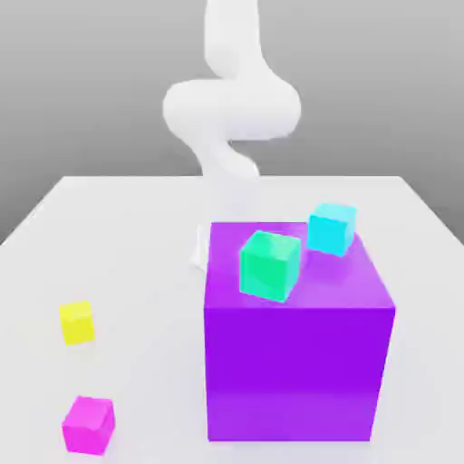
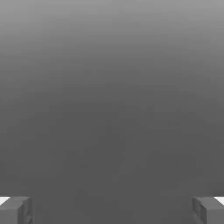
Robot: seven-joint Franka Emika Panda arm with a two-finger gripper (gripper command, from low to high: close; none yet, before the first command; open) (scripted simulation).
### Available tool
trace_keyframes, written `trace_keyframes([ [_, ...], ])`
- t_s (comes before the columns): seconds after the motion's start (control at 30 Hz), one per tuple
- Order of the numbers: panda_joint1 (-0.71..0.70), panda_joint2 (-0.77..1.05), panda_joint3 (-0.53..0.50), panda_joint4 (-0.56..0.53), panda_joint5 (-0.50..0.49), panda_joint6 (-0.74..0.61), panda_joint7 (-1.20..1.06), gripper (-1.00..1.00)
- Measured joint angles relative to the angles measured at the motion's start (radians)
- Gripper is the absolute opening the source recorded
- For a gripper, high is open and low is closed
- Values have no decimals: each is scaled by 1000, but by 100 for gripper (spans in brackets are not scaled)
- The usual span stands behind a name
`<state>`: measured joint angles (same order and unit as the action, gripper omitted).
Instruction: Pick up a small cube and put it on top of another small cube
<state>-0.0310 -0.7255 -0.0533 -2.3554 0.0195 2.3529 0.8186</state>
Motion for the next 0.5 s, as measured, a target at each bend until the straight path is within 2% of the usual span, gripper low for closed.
trace_keyframes([
  [0.3, -141, 323, -181, -219, 72, 215, 83, 0],
  [0.5, -265, 562, -286, -375, 83, 377, 175, 0],
])
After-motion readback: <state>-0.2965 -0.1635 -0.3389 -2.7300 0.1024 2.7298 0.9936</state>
